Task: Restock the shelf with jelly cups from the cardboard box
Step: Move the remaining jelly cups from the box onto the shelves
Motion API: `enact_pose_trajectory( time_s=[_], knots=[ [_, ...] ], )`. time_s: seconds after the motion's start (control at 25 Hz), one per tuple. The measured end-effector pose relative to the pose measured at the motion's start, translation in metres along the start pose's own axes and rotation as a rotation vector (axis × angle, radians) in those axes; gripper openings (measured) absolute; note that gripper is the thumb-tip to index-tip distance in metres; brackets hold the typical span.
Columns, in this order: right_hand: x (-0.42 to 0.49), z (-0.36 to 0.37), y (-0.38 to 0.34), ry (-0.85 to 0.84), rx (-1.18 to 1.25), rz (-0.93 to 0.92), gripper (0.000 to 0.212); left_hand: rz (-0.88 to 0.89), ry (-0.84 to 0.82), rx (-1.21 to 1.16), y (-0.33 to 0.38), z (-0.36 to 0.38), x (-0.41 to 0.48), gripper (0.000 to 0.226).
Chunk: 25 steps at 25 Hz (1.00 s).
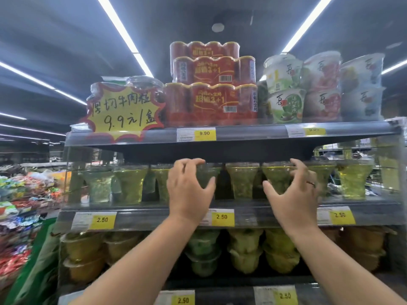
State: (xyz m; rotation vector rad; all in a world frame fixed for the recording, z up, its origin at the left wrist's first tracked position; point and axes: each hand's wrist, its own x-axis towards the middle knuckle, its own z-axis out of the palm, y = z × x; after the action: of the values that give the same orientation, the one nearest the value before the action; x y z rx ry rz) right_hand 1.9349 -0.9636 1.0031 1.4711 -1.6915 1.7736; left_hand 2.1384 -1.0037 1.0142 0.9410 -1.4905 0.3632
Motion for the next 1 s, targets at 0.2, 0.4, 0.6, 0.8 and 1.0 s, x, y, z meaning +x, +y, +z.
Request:
enact_pose_trajectory(
  time_s=[0.2,0.4,0.6,0.8,1.0],
  knots=[
    [-0.029,0.03,-0.055,-0.312,0.093,-0.171,0.063,-0.148,-0.078,0.112,-0.056,-0.034,0.017,0.055],
    [-0.024,0.063,-0.098,-0.403,-0.17,-0.163,0.083,-0.005,-0.233,0.309,-0.081,-0.058,0.033,0.053],
    [-0.018,0.086,-0.109,-0.42,-0.211,-0.009,0.078,0.029,-0.278,0.377,-0.074,-0.061,0.036,0.042],
    [-0.018,0.09,-0.111,-0.338,-0.185,-0.021,0.065,0.111,-0.252,0.356,-0.076,-0.061,0.044,0.021],
    [-0.018,0.09,-0.106,-0.375,-0.27,-0.038,0.077,0.133,-0.24,0.244,-0.081,-0.067,0.036,0.028]
  ],
)
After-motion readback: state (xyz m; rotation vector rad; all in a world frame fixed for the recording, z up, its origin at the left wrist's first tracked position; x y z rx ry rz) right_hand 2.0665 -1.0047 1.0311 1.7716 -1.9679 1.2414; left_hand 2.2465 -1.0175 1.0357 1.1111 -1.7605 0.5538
